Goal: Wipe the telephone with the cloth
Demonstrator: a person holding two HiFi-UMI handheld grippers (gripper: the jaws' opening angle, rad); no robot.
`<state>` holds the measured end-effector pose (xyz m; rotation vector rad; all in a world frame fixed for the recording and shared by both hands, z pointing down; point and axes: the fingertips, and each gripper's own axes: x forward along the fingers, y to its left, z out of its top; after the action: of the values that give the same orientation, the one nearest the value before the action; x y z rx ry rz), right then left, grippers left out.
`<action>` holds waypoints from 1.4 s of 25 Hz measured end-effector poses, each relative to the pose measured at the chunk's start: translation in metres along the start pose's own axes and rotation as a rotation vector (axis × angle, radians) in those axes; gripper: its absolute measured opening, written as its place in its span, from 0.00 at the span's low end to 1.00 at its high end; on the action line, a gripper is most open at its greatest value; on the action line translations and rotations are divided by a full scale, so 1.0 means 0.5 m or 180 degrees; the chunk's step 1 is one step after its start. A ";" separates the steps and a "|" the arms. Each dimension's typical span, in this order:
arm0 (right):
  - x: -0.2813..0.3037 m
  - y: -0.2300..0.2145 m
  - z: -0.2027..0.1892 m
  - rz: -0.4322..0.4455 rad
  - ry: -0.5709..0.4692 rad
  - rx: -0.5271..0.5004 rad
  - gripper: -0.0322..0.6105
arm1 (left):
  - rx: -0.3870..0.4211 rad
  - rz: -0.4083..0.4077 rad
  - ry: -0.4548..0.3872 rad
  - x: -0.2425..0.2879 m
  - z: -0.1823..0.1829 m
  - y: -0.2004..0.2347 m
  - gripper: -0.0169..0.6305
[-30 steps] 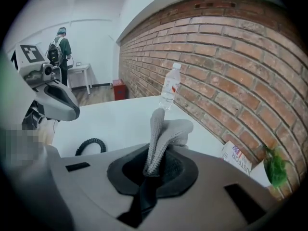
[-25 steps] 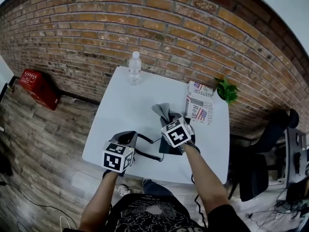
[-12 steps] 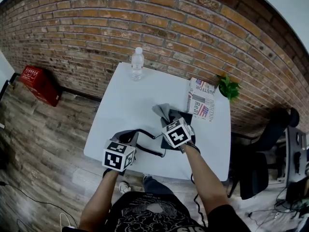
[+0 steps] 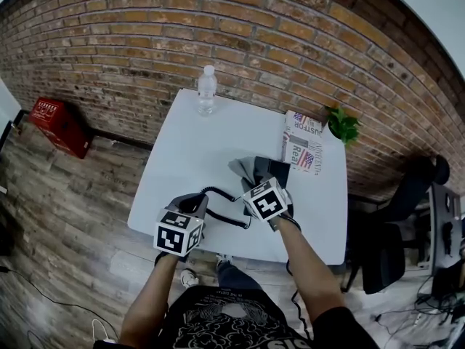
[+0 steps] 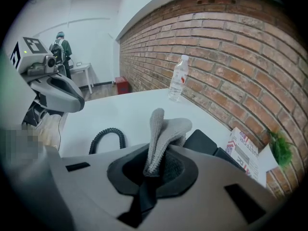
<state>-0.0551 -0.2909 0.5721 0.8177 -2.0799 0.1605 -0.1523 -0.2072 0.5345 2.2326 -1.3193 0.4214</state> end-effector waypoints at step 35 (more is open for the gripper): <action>-0.036 0.146 -0.124 0.0084 0.0062 0.0419 0.07 | 0.0130 -0.0105 0.0126 -0.087 -0.090 -0.047 0.04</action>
<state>-0.0497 -0.2010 0.6091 0.8640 -2.0792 0.3213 -0.1530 -0.1410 0.5437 2.2646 -1.2626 0.4822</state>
